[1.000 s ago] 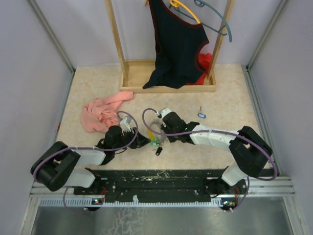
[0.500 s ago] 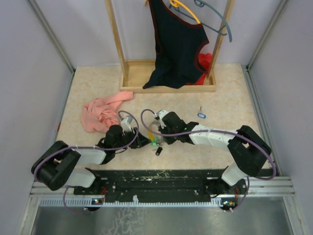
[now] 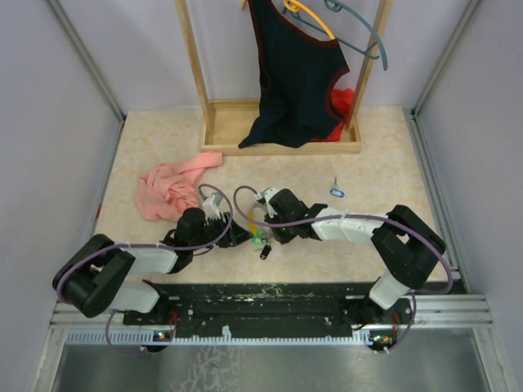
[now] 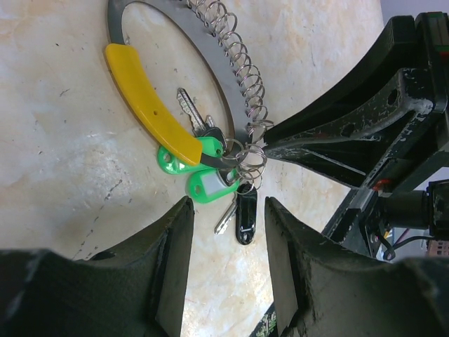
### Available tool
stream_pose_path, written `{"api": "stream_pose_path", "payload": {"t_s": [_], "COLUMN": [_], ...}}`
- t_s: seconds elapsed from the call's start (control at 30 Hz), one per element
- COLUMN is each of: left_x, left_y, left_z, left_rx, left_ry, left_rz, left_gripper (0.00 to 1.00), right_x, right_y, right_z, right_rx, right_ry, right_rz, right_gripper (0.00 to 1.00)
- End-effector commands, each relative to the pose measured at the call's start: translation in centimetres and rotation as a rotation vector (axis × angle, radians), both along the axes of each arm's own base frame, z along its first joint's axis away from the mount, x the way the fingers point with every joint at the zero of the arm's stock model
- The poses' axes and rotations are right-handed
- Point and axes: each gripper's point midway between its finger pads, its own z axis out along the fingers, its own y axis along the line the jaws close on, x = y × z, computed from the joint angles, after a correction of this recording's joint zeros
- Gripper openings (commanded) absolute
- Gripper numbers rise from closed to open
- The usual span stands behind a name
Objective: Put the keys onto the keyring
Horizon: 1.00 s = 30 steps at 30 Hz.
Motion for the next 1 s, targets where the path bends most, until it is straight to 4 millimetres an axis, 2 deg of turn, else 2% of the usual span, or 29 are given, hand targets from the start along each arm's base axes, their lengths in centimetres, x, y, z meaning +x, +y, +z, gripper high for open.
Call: {"api": "stream_pose_path", "payload": {"t_s": [0.0,0.1,0.23,0.7,0.9,0.97], "left_x": [0.4,0.4,0.3,0.2,0.1,0.0], "left_y": [-0.4,-0.4,-0.5,-0.4,-0.4,-0.4], "left_z": [0.6,0.5,0.4,0.4,0.5,0.5], "left_rx": [-0.009,-0.007,-0.009,-0.01,-0.013,-0.013], "left_ry": [-0.022,-0.02,-0.015,-0.017,-0.014,-0.015], "left_rz": [-0.017,-0.016,-0.022,-0.025,-0.027,-0.026], "left_gripper": [0.5,0.5,0.5,0.5,0.5,0.5], "right_x": [3.1,3.9,4.7,3.1,3.3,3.4], "right_y": [1.9,1.6,0.9,1.7,0.9,0.8], "right_z": [3.5,4.0,3.3,2.8,2.0,2.3], "right_rx": [0.073,0.082,0.071,0.135,0.1,0.103], "right_ry": [-0.137,-0.17,-0.162,-0.096,-0.089,-0.098], "right_rz": [-0.043,-0.067,-0.099,-0.041,-0.064,-0.074], "right_gripper": [0.17,0.23,0.25,0.23,0.25,0.25]}}
